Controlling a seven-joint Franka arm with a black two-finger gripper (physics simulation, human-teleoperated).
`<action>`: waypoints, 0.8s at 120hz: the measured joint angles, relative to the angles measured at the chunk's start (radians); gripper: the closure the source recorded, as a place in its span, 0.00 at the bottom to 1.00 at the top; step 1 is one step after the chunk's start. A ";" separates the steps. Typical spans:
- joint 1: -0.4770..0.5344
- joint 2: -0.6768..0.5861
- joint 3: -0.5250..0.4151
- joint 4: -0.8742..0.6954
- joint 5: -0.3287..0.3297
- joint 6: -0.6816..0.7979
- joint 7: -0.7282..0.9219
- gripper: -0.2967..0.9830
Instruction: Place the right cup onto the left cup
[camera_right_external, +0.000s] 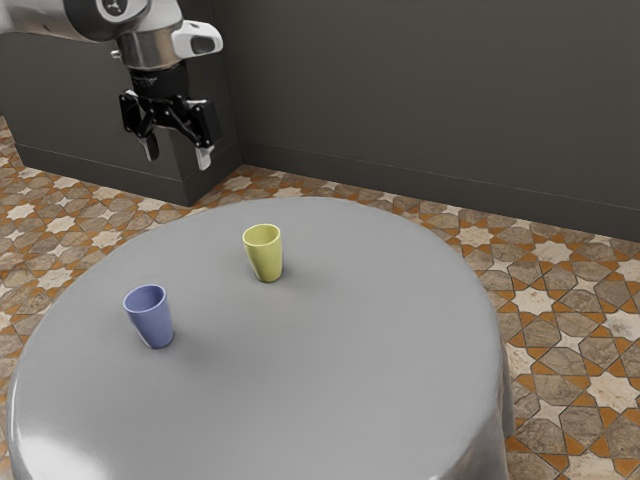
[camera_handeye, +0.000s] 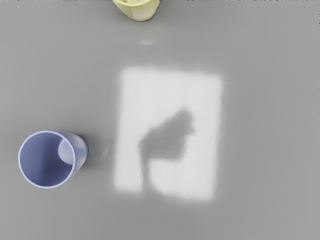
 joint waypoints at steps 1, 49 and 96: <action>0.000 0.000 0.000 0.000 0.000 0.001 0.001 0.23; 0.006 0.085 -0.003 0.064 0.005 0.012 0.028 0.23; 0.002 0.316 0.010 0.238 0.003 0.028 0.048 0.23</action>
